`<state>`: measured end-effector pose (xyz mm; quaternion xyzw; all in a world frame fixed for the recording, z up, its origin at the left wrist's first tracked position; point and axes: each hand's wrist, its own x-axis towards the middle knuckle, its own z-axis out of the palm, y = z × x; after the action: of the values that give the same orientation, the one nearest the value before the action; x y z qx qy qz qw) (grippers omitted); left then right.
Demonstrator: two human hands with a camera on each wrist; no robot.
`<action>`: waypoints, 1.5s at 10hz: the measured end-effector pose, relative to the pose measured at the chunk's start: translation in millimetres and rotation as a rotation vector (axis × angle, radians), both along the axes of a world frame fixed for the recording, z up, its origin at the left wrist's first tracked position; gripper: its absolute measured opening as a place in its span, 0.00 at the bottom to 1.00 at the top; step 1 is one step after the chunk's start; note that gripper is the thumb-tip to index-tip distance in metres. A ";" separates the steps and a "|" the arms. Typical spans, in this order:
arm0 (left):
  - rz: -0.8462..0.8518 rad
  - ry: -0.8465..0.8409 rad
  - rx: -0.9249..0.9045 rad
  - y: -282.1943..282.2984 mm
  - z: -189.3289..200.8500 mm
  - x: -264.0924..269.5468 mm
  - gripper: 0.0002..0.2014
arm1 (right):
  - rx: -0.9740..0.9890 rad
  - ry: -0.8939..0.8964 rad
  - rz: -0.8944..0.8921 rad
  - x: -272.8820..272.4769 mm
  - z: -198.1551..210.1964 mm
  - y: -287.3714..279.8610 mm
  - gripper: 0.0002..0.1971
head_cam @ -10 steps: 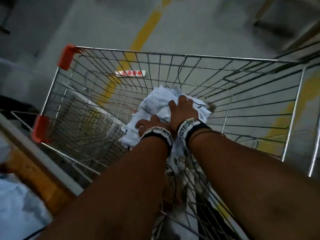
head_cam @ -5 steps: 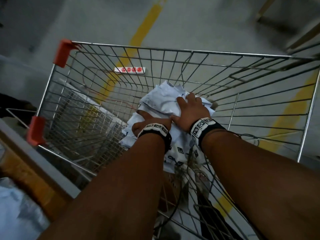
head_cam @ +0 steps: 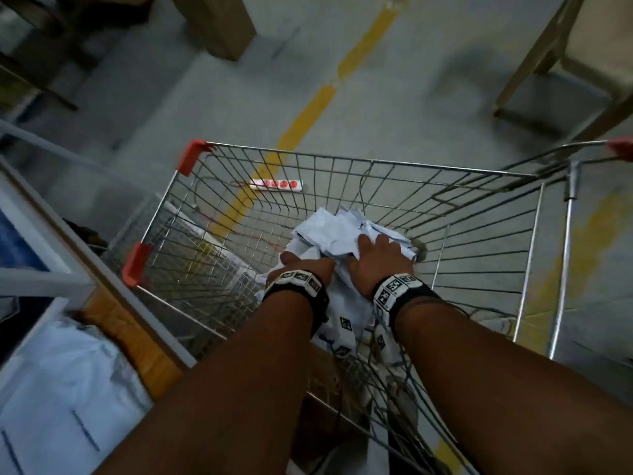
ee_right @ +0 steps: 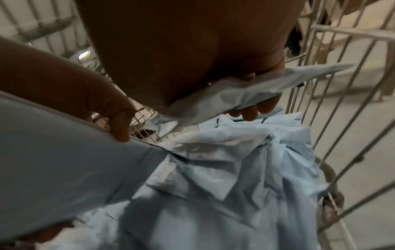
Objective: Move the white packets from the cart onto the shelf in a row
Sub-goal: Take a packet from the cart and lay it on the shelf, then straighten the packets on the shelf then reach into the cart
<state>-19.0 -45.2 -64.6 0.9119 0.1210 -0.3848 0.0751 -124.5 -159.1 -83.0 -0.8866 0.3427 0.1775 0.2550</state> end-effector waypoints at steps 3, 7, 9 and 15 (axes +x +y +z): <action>0.152 0.031 -0.287 6.6 105.5 -21.3 0.51 | 0.283 -0.087 -0.148 -1.3 54.1 17.9 0.27; -0.219 -0.452 -0.253 114.9 248.4 -17.3 0.50 | 0.216 -0.280 0.014 18.6 197.5 75.3 0.28; -0.122 -0.623 -0.188 214.2 299.8 -44.7 0.52 | 0.087 -0.326 0.214 28.7 256.6 162.5 0.37; 0.187 -0.568 -0.039 408.6 259.5 -69.6 0.56 | -0.322 -0.321 0.719 56.9 267.6 364.7 0.28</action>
<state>-88.6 363.4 194.9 0.9664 0.1711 -0.1079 0.1586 -67.6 205.7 184.6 -0.9946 -0.0089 0.0588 0.0851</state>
